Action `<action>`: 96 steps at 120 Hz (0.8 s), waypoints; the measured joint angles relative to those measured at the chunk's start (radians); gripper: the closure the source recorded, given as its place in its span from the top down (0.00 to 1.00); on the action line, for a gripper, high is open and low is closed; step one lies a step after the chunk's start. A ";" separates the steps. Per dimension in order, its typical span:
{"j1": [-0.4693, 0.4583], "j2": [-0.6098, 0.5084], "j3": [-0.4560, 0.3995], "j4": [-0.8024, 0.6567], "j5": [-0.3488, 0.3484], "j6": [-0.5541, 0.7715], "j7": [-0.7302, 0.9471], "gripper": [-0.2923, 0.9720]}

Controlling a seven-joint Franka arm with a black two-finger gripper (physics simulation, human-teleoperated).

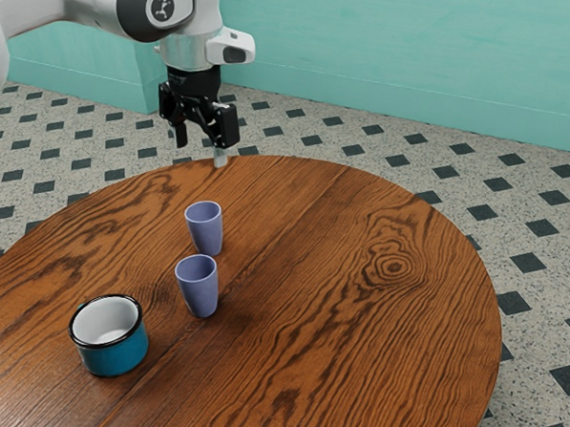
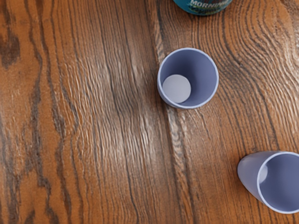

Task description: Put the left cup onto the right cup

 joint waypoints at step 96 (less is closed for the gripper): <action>0.090 0.265 0.061 0.034 -0.064 0.169 0.031 0.73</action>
